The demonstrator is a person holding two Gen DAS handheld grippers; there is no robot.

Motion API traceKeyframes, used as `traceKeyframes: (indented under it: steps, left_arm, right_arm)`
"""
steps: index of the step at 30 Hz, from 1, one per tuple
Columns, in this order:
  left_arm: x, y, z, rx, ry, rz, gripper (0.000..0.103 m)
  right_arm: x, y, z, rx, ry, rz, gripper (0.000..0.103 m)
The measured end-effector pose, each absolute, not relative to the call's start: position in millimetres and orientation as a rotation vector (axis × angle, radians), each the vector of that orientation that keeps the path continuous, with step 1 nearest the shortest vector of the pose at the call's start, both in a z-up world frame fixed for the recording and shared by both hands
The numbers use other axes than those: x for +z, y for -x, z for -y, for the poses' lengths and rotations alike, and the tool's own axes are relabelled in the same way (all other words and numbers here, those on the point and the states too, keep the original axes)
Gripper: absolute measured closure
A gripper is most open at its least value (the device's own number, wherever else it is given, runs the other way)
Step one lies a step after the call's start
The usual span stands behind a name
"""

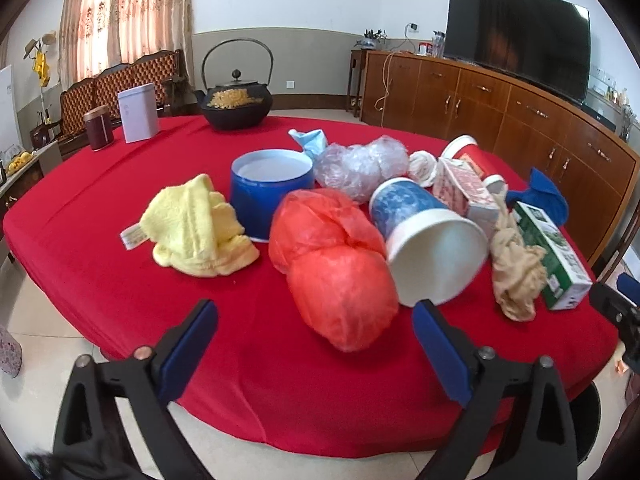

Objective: Collect trash
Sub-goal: 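Move both tools toward the trash items on the red table, then grasp the white milk carton with right tool while left tool grasps red bag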

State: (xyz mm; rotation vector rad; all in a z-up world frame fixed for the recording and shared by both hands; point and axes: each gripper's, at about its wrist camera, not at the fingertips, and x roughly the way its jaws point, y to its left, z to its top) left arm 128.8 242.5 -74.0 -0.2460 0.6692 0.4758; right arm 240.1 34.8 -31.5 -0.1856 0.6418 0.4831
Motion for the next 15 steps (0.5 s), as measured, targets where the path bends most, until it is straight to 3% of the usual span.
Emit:
traceKeyframes:
  steps: [8, 13, 15]
  left_arm:
    - [-78.4, -132.9, -255.3, 0.483, 0.266, -0.651, 0.011]
    - [-80.3, -141.6, -255.3, 0.446, 0.282, -0.652, 0.028]
    - [-82.0, -143.2, -255.4, 0.428, 0.294, -0.657, 0.046]
  right_arm:
    - [-47.0, -265.1, -42.7, 0.487, 0.157, -0.690, 0.027]
    - [-53.5, -276.8, -43.9, 0.488, 0.149, -0.714, 0.040]
    - [-55.5, -279.4, -42.6, 0.488, 0.145, -0.722, 0.042]
